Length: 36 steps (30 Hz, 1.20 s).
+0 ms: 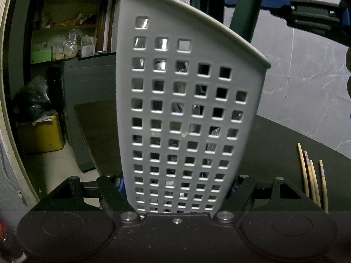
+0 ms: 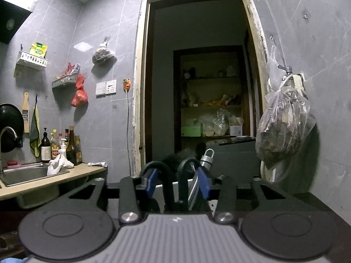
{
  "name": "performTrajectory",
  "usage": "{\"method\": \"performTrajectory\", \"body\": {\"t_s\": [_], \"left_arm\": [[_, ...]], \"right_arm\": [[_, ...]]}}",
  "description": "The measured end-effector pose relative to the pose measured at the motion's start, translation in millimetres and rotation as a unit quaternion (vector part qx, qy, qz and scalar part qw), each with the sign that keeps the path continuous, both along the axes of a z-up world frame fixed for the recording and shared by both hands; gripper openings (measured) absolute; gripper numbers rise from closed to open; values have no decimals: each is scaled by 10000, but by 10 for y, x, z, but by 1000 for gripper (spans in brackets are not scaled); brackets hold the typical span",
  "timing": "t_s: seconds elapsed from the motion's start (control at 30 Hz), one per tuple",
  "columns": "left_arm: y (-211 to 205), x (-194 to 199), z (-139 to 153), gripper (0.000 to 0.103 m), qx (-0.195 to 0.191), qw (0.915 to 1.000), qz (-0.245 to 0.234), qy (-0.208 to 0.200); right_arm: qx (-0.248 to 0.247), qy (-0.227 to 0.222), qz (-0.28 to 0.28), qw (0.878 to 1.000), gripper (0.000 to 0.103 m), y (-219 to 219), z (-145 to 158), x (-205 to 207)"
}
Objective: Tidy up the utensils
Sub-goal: 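Open the right tool to release the scissors and lift it away, then move the right tool down to the wooden chopsticks on the table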
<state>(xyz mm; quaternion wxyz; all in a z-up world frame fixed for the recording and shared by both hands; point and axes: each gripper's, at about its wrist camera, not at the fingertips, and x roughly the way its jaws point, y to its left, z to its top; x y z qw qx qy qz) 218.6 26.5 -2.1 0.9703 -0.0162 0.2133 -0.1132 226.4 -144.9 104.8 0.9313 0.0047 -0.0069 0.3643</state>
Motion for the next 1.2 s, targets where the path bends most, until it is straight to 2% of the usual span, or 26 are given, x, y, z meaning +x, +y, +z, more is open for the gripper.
{"method": "performTrajectory", "body": {"t_s": [0.17, 0.37, 0.73, 0.87, 0.97, 1.2], "left_arm": [[-7, 4, 4, 77, 22, 10000, 14, 2], [-33, 7, 4, 78, 28, 10000, 22, 13], [-36, 4, 7, 78, 29, 10000, 23, 12], [-34, 0, 8, 78, 31, 10000, 30, 11], [-34, 1, 4, 78, 46, 10000, 40, 8], [-37, -16, -2, 78, 50, 10000, 51, 2]], "right_arm": [[130, 245, -83, 9996, 62, -80, -12, 62], [327, 801, 6, 9962, 78, -135, -21, 244], [218, 503, -338, 9979, 103, -278, -85, 63], [197, 483, -757, 9958, 103, -434, -153, -72], [183, 632, -1256, 9899, 103, -629, -238, -136], [300, 1543, -2243, 9617, 103, -1155, -508, -161]]}}
